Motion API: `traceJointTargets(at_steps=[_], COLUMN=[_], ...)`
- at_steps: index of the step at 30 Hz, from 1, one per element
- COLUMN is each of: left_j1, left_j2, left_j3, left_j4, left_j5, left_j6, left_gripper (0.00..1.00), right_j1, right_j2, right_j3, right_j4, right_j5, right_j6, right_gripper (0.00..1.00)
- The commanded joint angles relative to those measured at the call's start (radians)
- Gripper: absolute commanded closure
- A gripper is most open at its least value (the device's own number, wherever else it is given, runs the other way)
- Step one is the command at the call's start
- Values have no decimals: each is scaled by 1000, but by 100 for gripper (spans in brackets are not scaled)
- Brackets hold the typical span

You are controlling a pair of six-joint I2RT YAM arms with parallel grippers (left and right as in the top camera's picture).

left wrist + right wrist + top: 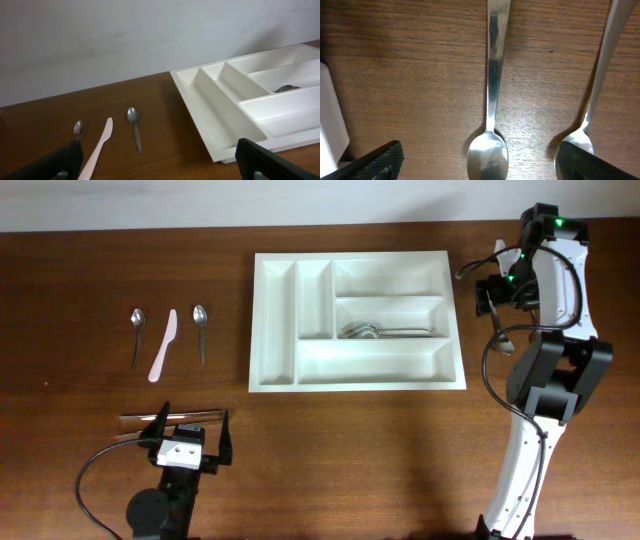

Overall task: Pack container
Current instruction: 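Move the right gripper over the silver spoons on the right, then lower the right gripper onto a silver spoon handle and grasp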

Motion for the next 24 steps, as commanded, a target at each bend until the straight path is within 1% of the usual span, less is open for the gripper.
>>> traceJointTargets(at_steps=[1,24], left_j1=[6,6], left_j2=[-7,-7], left_j3=[-5,-5], left_j4=[-2,-2], left_j5=[-7,-7], left_j6=[13,13], left_gripper=[1,1], right_j1=[5,3], right_j2=[39,62], right_j3=[15,15], right_j4=[-4,41], right_j5=[-17,-14], right_j6=[-13,-13], right_gripper=[1,1])
